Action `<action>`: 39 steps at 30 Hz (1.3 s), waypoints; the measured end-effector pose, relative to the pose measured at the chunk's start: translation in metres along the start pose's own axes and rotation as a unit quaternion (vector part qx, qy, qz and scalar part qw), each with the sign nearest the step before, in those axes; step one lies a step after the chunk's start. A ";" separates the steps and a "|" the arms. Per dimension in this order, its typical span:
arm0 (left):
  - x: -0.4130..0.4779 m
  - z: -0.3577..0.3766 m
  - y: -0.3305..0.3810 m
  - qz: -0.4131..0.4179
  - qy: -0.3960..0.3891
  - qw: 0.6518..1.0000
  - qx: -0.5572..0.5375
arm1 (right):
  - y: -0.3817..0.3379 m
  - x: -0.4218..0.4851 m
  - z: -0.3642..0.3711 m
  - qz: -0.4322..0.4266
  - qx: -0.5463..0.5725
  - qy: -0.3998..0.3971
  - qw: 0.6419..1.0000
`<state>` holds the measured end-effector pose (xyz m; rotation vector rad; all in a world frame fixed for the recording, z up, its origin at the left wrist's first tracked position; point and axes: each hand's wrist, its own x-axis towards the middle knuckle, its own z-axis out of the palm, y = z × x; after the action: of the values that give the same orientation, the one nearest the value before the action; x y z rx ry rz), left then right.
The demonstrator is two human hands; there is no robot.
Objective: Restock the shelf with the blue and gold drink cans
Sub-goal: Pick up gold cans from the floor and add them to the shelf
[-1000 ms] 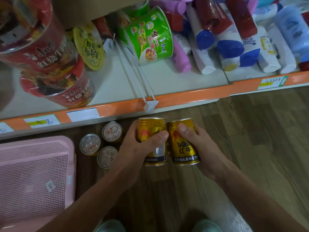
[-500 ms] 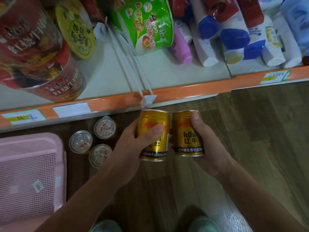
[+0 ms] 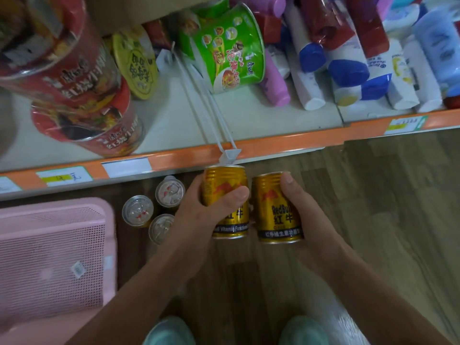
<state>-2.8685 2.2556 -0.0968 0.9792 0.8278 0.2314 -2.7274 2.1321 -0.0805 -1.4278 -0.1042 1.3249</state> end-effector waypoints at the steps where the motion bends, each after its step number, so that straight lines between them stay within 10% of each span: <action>1: -0.008 0.003 0.008 -0.005 0.000 1.000 -0.004 | -0.005 -0.008 0.003 0.002 0.002 0.003 1.000; 24: -0.365 0.200 0.471 0.002 0.054 0.998 -0.037 | -0.419 -0.412 0.150 -0.048 0.020 0.002 0.999; 39: -0.454 0.267 0.604 0.118 0.125 0.984 -0.056 | -0.572 -0.507 0.171 -0.118 -0.061 -0.060 0.989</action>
<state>-2.8786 2.1863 0.7016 0.9531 0.9156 0.6085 -2.7067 2.1031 0.7016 -1.3900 -0.4285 1.2241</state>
